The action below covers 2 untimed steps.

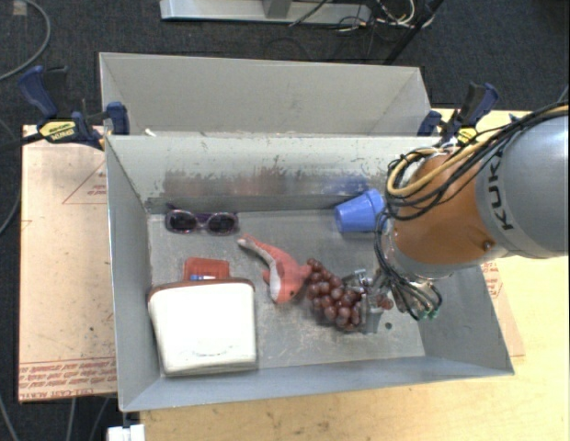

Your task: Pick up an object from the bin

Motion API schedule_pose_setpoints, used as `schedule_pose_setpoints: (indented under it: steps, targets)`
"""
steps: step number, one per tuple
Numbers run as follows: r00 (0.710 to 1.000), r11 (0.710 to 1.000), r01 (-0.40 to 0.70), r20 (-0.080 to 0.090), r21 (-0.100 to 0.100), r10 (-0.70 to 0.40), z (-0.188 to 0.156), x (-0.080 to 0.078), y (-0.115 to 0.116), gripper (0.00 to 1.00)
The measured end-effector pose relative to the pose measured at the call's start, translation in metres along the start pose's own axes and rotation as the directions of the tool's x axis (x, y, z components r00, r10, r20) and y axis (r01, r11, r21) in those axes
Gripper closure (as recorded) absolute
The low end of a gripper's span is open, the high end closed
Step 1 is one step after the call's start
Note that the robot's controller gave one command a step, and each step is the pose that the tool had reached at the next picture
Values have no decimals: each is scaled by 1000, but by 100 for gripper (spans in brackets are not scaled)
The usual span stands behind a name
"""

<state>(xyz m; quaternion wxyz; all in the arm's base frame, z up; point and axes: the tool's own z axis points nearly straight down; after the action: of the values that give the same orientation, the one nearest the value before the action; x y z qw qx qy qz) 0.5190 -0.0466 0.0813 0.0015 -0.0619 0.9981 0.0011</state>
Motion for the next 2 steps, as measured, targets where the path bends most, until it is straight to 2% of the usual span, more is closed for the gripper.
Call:
schedule_pose_setpoints:
  steps: [2]
  targets:
    - [1000,1000,1,4,1,-1,-14,-1,0,100]
